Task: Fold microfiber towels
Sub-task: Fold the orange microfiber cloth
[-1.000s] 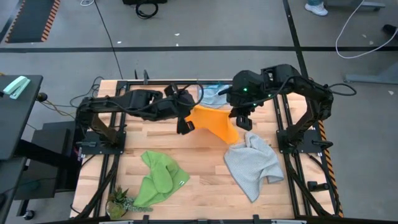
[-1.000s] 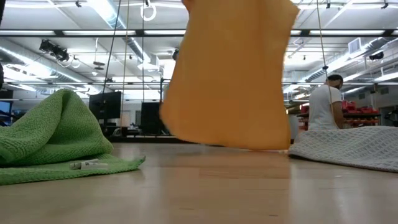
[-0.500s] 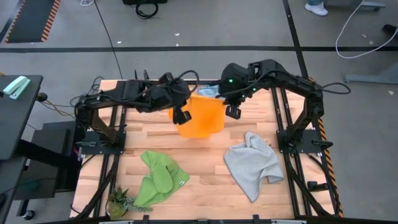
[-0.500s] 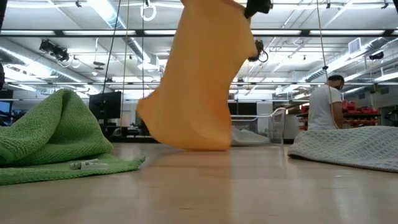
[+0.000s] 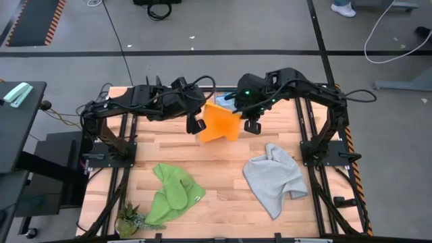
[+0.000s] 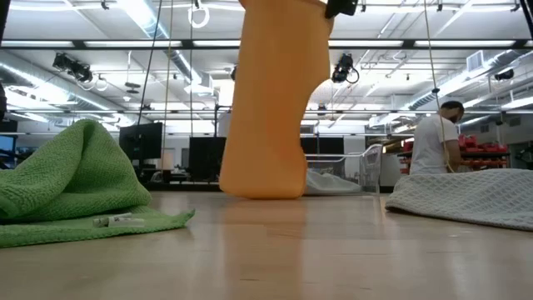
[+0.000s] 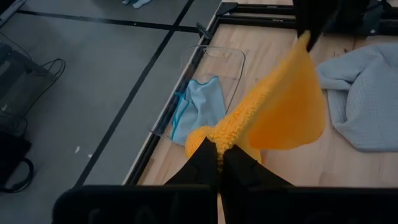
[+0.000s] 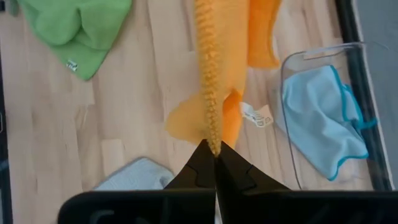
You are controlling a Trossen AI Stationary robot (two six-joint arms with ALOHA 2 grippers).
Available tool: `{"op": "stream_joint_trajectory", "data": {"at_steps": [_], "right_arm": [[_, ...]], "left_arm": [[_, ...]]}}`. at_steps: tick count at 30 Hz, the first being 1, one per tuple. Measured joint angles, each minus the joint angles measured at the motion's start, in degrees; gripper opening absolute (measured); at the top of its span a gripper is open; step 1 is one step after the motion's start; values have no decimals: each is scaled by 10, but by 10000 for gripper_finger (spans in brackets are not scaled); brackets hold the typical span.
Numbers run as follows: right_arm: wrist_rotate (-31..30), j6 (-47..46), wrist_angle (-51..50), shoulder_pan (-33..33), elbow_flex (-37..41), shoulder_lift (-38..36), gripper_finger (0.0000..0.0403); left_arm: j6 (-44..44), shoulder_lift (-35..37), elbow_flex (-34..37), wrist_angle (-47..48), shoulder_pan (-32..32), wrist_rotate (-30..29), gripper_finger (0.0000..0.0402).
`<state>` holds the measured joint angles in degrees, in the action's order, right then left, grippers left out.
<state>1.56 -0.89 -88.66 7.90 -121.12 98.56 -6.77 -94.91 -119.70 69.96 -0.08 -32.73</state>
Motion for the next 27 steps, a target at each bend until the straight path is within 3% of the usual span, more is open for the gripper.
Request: {"op": "stream_joint_trajectory", "data": {"at_steps": [16,27], "right_arm": [[48,-32,30,-29,2,7,28],[40,-41,107,-67,88,8,62]], "left_arm": [[-3,4,-2,30,20,-11,5],[-5,10,-2,43,35,-6,5]]}}
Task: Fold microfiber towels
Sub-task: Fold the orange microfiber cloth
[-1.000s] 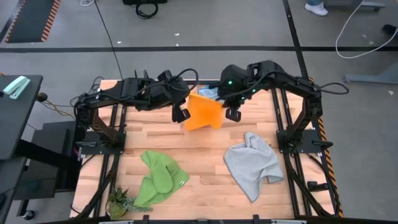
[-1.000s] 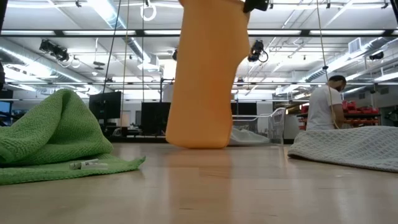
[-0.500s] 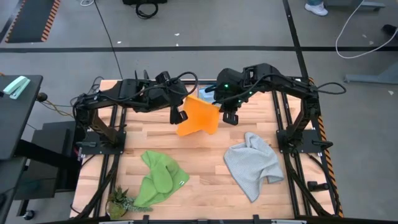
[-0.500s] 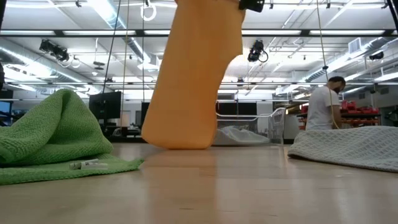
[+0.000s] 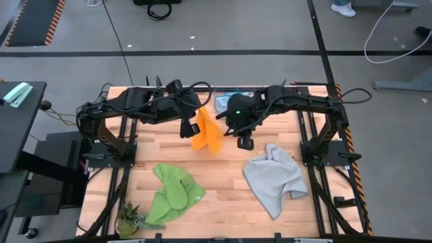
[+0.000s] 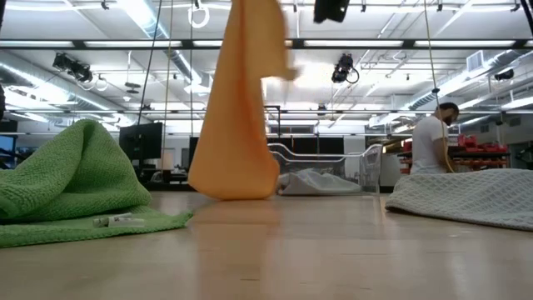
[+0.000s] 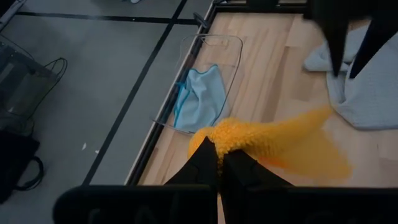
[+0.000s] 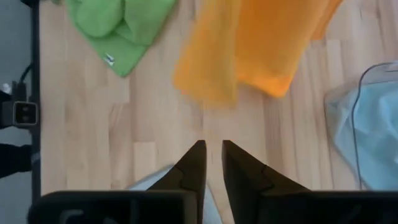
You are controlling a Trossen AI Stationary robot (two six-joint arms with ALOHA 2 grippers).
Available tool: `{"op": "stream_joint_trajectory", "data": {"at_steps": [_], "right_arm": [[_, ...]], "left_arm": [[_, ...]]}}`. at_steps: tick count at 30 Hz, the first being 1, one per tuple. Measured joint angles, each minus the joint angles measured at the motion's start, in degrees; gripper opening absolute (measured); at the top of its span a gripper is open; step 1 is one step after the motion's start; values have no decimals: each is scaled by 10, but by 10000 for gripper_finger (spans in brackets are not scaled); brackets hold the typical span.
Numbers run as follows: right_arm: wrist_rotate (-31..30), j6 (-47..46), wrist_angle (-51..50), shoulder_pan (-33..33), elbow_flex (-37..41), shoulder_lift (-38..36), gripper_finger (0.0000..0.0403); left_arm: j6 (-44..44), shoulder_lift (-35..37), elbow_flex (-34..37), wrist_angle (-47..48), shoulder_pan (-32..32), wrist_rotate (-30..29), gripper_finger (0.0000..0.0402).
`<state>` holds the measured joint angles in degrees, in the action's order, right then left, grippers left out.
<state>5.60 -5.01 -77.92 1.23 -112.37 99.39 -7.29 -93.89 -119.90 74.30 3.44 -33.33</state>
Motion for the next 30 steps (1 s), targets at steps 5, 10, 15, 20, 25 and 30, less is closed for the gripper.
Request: {"op": "stream_joint_trajectory", "data": {"at_steps": [5,10,15,20,25,30], "right_arm": [[19,-6,105,0,53,0,96],[22,-13,223,0,86,-1,130],[22,-52,308,0,104,-1,147],[22,-54,316,6,116,-1,148],[22,-54,316,11,116,2,147],[33,-54,323,13,115,11,146]], "left_arm": [[0,1,0,0,0,2,5],[2,1,0,2,0,3,5],[3,0,0,2,0,3,5],[5,0,1,1,0,4,5],[6,0,1,1,0,4,5],[10,0,1,1,-1,4,5]]}}
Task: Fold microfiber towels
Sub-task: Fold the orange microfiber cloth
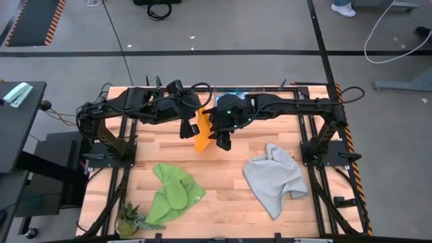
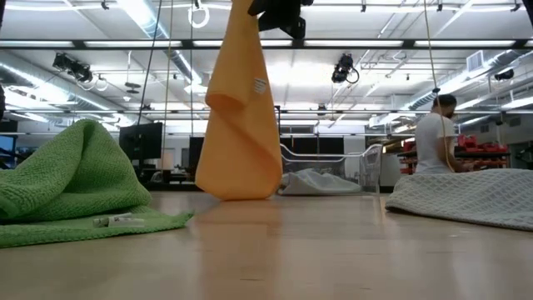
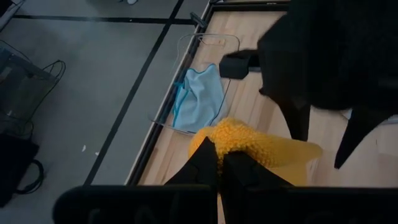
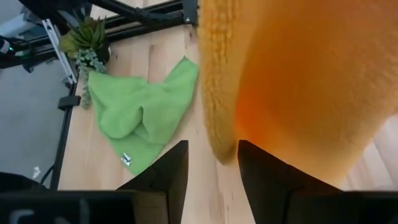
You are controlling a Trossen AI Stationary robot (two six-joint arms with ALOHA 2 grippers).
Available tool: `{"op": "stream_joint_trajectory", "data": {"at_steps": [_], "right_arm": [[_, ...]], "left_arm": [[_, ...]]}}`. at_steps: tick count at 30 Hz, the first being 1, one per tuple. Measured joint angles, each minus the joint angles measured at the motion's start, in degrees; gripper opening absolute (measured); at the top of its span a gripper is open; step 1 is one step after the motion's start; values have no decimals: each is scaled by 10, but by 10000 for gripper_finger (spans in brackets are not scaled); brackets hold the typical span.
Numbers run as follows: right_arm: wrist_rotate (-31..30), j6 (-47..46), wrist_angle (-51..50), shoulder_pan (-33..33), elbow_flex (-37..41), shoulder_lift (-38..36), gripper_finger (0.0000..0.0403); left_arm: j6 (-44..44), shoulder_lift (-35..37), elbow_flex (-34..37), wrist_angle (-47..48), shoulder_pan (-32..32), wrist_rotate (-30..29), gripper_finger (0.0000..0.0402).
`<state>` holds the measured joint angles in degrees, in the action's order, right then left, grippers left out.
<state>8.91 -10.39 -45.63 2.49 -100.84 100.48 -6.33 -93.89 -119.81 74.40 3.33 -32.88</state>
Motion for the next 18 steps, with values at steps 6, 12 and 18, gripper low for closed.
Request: {"op": "stream_joint_trajectory", "data": {"at_steps": [6,12,18], "right_arm": [[2,9,2,0,1,11,146],[2,18,43,1,1,28,145],[1,4,73,10,0,35,145]], "left_arm": [[0,2,-22,0,0,0,5],[-3,3,-40,1,-5,-1,5],[-5,2,-40,7,-7,2,5]]}}
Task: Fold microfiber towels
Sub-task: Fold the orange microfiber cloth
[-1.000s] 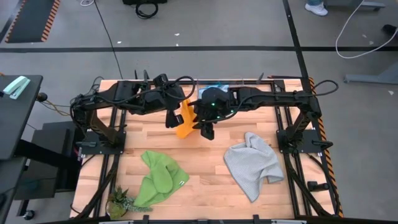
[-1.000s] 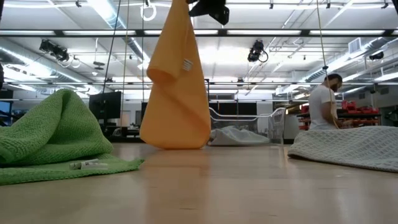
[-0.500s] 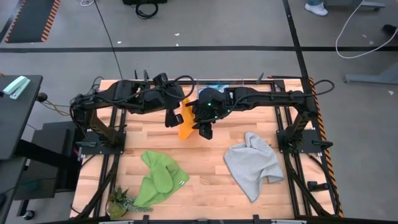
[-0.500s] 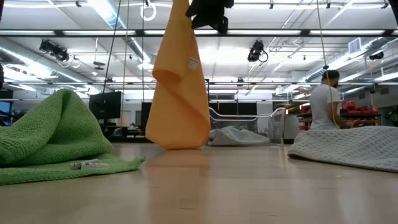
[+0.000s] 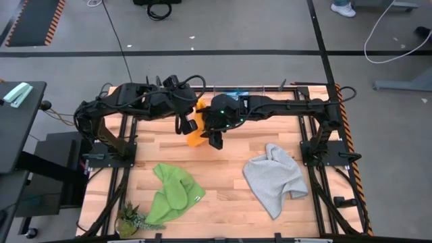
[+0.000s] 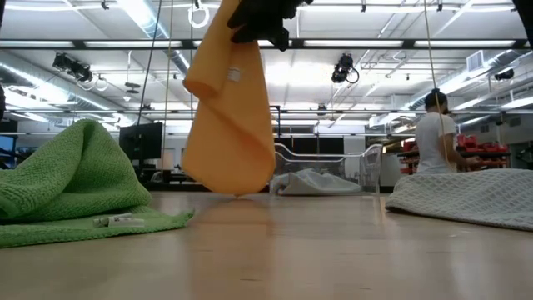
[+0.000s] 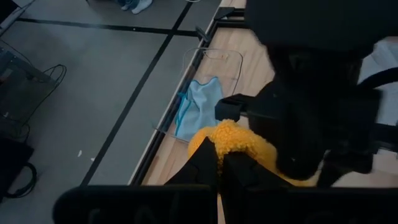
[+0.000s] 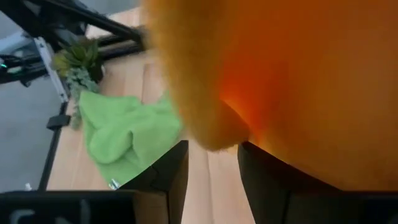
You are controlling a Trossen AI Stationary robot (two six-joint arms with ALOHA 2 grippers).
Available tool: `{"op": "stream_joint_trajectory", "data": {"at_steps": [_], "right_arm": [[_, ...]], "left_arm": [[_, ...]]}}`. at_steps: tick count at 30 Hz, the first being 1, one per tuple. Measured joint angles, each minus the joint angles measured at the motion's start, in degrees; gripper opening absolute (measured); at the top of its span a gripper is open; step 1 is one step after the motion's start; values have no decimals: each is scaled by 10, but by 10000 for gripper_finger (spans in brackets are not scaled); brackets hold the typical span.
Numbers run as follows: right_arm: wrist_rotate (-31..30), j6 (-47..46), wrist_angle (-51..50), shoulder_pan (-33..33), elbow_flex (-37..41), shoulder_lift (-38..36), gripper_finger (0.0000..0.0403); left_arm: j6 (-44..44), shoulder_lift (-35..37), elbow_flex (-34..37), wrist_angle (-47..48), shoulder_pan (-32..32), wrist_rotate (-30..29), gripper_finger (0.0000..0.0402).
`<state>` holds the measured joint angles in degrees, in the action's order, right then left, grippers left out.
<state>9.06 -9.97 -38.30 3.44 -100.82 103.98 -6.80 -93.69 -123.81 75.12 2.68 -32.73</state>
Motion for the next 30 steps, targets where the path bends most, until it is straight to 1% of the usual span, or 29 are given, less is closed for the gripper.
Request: {"op": "stream_joint_trajectory", "data": {"at_steps": [13,19,30], "right_arm": [[-11,-9,1,24,0,6,145],[-13,-2,-38,38,0,-1,145],[-12,15,-29,56,0,-3,145]], "left_arm": [[-1,0,0,1,-3,6,5],[-1,0,0,5,-8,11,5],[0,0,0,8,-21,15,5]]}}
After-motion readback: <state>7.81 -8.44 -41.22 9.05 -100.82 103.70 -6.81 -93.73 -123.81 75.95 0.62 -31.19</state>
